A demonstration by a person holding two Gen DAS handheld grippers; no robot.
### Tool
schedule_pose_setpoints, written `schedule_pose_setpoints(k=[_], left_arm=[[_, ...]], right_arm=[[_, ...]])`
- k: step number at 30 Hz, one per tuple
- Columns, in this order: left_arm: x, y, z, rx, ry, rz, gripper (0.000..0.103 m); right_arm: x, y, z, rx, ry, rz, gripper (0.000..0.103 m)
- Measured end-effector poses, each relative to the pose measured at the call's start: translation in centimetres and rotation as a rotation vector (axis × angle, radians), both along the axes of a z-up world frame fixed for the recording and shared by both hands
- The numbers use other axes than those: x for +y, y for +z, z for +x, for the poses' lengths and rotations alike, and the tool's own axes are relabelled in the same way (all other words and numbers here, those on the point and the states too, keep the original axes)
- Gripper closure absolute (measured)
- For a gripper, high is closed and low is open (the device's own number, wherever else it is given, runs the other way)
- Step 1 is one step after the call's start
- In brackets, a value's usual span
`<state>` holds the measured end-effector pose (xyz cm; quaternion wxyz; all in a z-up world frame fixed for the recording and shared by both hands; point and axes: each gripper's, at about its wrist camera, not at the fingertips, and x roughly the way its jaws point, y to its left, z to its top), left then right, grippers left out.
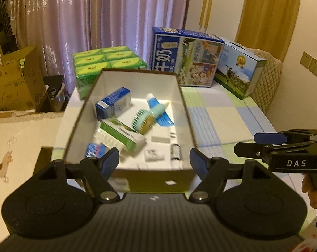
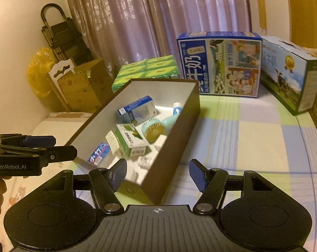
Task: Organize rigid objects
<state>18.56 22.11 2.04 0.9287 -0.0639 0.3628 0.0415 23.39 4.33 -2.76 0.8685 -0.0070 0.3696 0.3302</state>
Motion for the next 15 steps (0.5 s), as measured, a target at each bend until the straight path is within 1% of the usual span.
schedule_pose_setpoints(k=[5, 15], left_arm=[[-3.2, -0.6, -1.6, 0.023, -0.009, -0.027, 0.032], [-10.2, -1.7, -5.5, 0.066, -0.019, -0.035, 0.032]], right_arm=[[-3.2, 0.0, -2.2, 0.011, 0.0, -0.003, 0.04], [-9.5, -0.3, -6.5, 0.047, -0.036, -0.022, 0.04]])
